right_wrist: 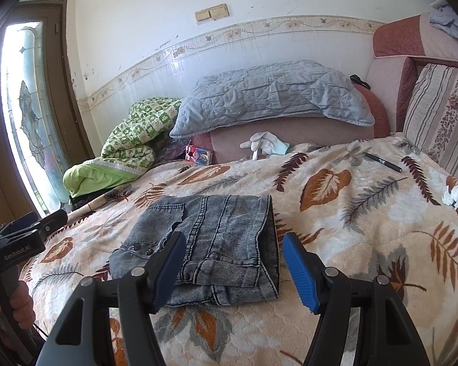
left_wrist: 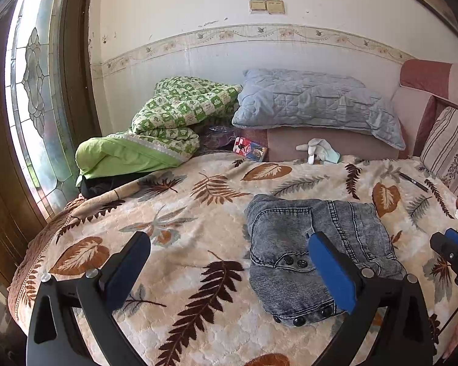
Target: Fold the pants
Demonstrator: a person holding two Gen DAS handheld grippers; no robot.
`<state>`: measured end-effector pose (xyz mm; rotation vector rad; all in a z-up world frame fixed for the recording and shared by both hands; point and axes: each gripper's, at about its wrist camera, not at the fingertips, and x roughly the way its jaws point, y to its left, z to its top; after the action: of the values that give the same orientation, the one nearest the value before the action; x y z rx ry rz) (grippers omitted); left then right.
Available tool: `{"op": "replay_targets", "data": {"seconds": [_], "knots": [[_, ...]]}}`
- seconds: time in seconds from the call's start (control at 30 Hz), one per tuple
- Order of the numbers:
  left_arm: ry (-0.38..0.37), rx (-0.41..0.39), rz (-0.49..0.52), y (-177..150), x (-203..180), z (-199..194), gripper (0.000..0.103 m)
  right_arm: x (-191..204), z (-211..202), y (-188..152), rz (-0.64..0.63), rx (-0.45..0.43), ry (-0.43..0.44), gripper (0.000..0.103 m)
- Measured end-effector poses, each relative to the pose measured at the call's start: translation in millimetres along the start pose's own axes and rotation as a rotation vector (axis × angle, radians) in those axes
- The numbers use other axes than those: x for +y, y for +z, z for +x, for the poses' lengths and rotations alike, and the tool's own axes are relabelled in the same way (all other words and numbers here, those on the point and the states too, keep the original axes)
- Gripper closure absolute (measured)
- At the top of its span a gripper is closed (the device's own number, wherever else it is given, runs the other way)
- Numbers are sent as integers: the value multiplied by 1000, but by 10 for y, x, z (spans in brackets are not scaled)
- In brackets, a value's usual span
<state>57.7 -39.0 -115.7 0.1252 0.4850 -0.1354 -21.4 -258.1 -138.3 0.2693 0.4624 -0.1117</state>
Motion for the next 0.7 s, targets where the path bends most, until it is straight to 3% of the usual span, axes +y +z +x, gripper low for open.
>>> {"op": "replay_targets", "data": {"seconds": [0.7], "knots": [[-14, -5, 6, 14, -25, -35, 0, 5, -13, 1, -6, -2, -1, 34]]}}
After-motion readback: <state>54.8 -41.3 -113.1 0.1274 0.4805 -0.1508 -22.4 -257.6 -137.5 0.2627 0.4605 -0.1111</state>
